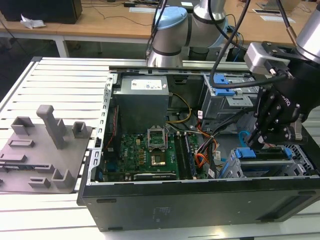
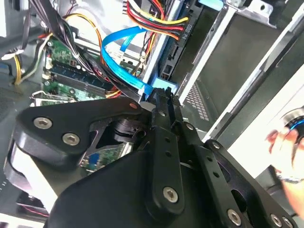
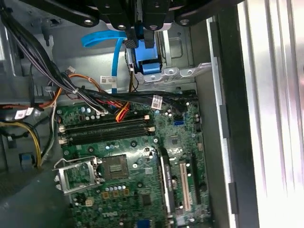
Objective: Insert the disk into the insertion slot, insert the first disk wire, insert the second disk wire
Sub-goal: 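Insert the second disk wire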
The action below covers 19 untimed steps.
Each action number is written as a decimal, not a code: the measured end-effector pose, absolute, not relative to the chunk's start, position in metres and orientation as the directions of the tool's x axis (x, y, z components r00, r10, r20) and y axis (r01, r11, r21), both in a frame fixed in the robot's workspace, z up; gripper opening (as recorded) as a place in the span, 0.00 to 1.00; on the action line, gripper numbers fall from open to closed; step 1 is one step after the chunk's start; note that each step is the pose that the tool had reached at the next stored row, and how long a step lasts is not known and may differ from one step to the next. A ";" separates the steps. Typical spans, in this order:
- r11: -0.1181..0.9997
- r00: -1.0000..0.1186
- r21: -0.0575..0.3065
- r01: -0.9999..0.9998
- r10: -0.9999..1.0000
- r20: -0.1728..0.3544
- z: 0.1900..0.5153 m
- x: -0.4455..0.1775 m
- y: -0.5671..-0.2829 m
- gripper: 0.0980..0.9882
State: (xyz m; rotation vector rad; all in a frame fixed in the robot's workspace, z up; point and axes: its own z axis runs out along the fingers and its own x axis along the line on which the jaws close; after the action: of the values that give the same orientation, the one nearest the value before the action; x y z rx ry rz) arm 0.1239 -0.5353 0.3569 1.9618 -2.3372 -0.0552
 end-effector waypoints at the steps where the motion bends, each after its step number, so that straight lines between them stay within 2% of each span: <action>1: 0.189 -0.186 0.085 -0.978 -0.982 0.046 0.357 0.124 -0.535 0.07; 19: 0.184 -0.180 0.090 -0.979 -0.983 0.043 0.347 0.148 -0.532 0.07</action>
State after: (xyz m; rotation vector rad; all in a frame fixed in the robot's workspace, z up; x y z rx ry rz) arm 0.1476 -0.5322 0.3467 1.9501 -2.3451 -0.0635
